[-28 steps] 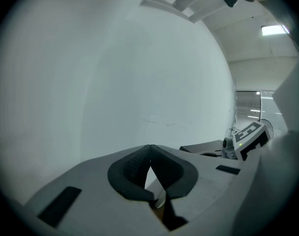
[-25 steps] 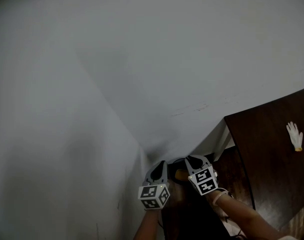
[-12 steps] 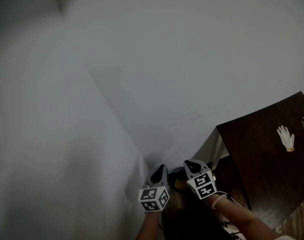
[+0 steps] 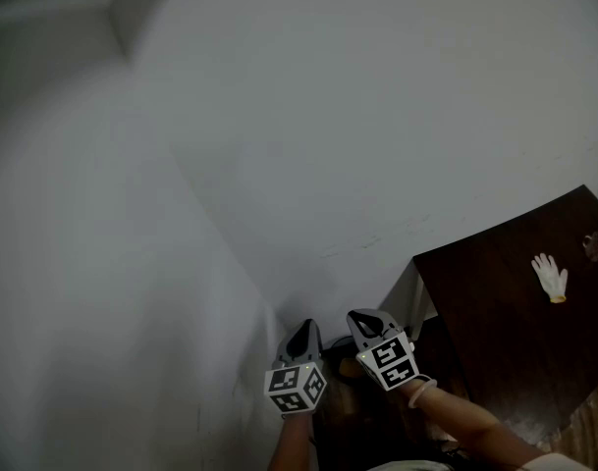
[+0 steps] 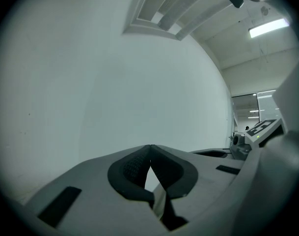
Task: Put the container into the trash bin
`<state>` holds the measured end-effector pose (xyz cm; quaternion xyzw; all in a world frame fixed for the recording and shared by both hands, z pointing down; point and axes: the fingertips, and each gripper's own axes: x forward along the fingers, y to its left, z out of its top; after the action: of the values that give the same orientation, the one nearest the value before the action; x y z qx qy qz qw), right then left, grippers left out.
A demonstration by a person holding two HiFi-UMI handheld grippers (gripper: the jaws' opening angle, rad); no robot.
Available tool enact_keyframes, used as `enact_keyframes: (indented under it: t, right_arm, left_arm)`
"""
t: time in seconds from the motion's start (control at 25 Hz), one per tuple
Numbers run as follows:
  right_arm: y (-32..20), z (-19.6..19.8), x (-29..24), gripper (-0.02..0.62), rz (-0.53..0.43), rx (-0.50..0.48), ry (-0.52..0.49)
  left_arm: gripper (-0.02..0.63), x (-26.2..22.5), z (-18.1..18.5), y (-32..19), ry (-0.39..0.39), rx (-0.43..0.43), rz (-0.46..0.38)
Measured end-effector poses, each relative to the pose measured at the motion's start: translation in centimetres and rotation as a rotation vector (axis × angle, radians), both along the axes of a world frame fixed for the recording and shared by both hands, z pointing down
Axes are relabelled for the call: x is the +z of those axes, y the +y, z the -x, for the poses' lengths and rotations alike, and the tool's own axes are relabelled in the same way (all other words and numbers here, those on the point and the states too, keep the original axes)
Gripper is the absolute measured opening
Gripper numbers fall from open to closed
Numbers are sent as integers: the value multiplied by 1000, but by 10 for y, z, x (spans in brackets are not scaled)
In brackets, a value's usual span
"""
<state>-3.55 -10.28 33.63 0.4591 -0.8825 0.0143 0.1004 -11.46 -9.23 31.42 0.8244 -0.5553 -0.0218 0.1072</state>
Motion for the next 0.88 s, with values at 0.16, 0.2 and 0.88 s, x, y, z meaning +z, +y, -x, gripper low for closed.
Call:
enact_keyframes:
  t: [0.16,0.2,0.88]
  right_arm:
    - [7,-15,-31,8,-44,-7,-22]
    - [8,-19,-37,8,-53,-6,-28]
    - [55,-71,-102,8,-159,46,-140]
  left_arm:
    - [20,-20,-12,4,7,-16,-13]
    - [20,-24,-16,6,7,-16,-15]
    - [20,-81,-52,52,-45,14,-73]
